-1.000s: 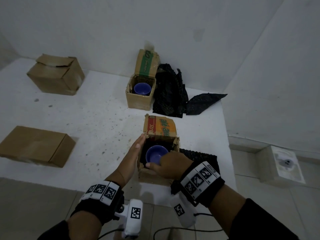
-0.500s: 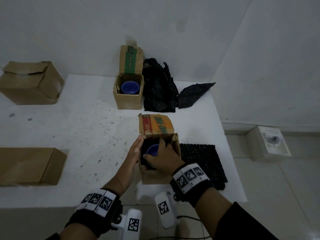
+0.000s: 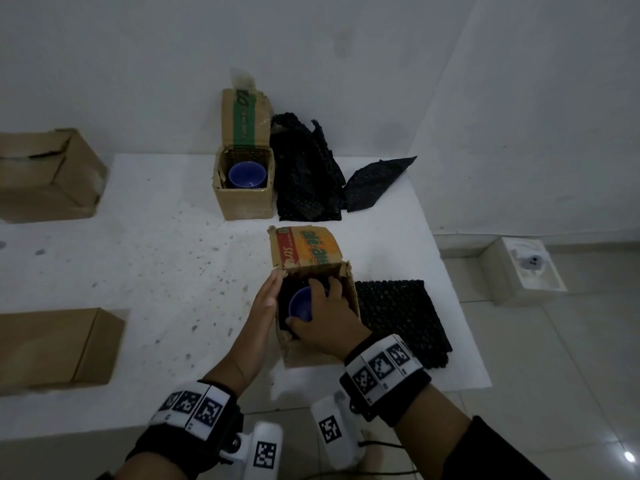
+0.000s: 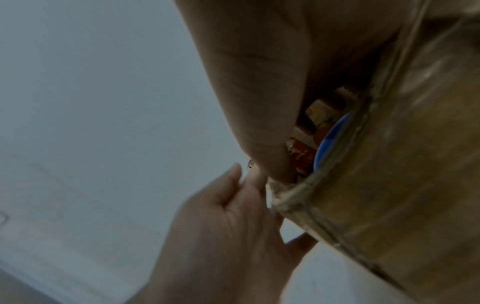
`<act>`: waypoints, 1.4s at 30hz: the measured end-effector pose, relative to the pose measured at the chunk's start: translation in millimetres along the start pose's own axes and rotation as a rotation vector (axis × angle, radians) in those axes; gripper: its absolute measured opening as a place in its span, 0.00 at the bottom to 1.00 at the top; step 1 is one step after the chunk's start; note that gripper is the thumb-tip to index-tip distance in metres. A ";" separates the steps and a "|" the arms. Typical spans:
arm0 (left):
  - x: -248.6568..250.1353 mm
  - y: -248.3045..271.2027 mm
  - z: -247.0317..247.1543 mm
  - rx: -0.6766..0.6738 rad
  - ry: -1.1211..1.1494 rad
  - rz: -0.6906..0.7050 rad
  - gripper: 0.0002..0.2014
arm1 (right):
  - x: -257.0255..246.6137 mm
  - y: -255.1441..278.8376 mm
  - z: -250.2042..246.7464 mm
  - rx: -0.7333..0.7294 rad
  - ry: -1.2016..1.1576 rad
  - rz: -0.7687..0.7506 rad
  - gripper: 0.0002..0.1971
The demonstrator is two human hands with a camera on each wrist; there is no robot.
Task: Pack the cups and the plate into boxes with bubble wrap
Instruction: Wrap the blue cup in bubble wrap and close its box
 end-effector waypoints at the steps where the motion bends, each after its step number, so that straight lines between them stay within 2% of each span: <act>1: 0.8 -0.6 0.0 0.007 -0.009 0.008 0.36 | 0.8 1.1 -1.9 -0.019 -0.014 -0.018 0.39; 2: 1.3 -1.9 -0.8 0.014 -0.029 0.010 0.36 | 1.3 4.0 -5.2 -0.034 -0.028 -0.048 0.38; 3: 1.7 -3.6 -1.6 0.033 -0.045 -0.001 0.31 | 1.5 8.8 -10.7 -0.031 -0.042 -0.097 0.36; 5: 4.2 -7.3 -4.1 0.133 -0.100 -0.022 0.16 | 4.6 21.5 -27.4 0.040 -0.073 -0.227 0.29; 7: 14.1 -8.5 -3.6 0.259 -0.287 0.016 0.15 | 15.1 33.7 -48.7 0.148 -0.090 -0.311 0.24; 10: 46.3 -7.1 18.9 0.330 -0.406 0.163 0.14 | 54.7 41.8 -76.6 0.273 -0.108 -0.277 0.22; 13: 72.3 -10.0 65.6 0.208 -0.316 0.224 0.14 | 109.3 37.5 -90.9 0.264 -0.102 -0.135 0.24; 16: 67.5 -16.0 116.5 0.019 -0.207 0.119 0.13 | 161.8 27.7 -93.6 0.207 -0.118 0.012 0.24; 18: 53.0 -20.1 146.1 -0.029 -0.221 0.070 0.13 | 190.8 21.1 -89.6 0.169 -0.160 0.075 0.25; 22: 9.1 -33.1 177.5 0.127 -0.476 0.023 0.15 | 230.2 11.0 -72.5 0.068 -0.265 0.182 0.33; 26: -33.0 -39.9 192.7 0.229 -0.652 -0.254 0.20 | 248.3 3.3 -53.1 0.063 -0.344 0.210 0.37; 29: -37.5 -43.0 205.3 0.269 -0.733 -0.345 0.22 | 246.3 1.6 -48.3 0.042 -0.349 0.201 0.33; 32: -34.8 -46.5 207.9 0.341 -0.687 -0.358 0.26 | 241.6 2.8 -49.2 0.024 -0.327 0.198 0.24; 35: -33.9 -45.1 206.6 0.363 -0.554 -0.359 0.30 | 244.1 2.8 -49.6 0.035 -0.379 0.186 0.21; 39: -19.5 -45.3 209.5 0.343 -0.381 -0.321 0.32 | 251.7 4.6 -55.5 0.063 -0.544 0.149 0.16; 42: -2.6 -49.0 209.9 0.319 -0.301 -0.230 0.31 | 256.2 6.1 -66.3 0.092 -0.733 0.132 0.15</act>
Point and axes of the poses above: each hand's wrist, its own y-axis away from the middle knuckle, its own z-axis out of the palm, x = y × z, the point moved 3 cm from there along -y, towards the middle knuckle, and after that the axes turned 3 degrees about -x, right-handed, at the moved point
